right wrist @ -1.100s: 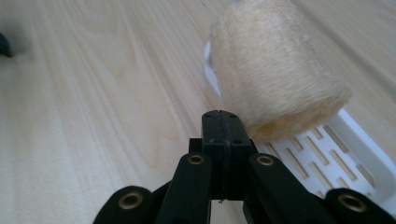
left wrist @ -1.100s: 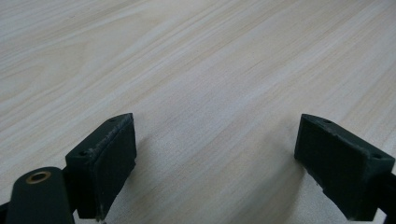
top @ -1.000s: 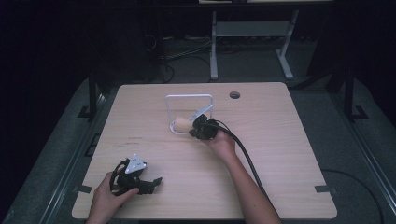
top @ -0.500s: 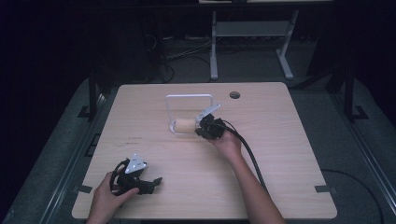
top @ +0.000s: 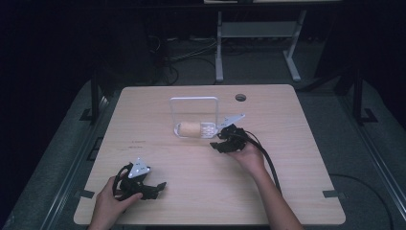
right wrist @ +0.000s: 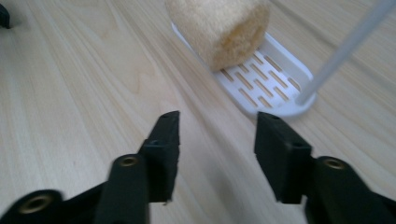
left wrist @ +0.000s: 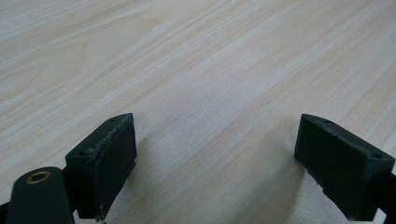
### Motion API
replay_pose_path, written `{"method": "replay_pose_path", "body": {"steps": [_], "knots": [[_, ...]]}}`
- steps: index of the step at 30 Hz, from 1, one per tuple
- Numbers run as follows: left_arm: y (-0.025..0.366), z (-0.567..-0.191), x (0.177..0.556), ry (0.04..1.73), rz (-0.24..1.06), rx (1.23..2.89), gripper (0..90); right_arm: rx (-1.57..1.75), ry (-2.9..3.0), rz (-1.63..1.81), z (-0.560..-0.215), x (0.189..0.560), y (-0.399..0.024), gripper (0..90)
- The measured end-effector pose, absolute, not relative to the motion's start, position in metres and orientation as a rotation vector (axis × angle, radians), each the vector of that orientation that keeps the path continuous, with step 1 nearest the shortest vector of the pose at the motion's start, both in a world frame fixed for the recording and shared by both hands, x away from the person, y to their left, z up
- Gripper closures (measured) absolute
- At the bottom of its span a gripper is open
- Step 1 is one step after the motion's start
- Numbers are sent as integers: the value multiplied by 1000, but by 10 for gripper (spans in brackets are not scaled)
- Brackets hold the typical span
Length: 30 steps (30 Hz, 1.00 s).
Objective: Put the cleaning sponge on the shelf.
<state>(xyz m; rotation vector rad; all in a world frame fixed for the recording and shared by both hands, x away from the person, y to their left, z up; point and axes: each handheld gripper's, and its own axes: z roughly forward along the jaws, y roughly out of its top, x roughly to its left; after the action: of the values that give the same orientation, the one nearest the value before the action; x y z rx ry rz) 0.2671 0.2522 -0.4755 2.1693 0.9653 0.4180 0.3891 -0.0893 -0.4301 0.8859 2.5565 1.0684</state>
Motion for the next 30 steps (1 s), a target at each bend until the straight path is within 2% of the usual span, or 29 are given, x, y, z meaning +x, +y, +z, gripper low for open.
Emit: {"method": "replay_pose_path", "body": {"steps": [3, 14, 30], "knots": [[252, -476, 267, 964, 419, 2171, 121, 920, 2550, 1069, -430, 382, -101, 314], [252, -475, 267, 963, 421, 2172, 121, 970, 2499, 1029, -430, 346, -138, 144], [252, -476, 267, 963, 421, 2171, 121, 1070, 2434, 1002, -458, 292, -189, 115]]}}
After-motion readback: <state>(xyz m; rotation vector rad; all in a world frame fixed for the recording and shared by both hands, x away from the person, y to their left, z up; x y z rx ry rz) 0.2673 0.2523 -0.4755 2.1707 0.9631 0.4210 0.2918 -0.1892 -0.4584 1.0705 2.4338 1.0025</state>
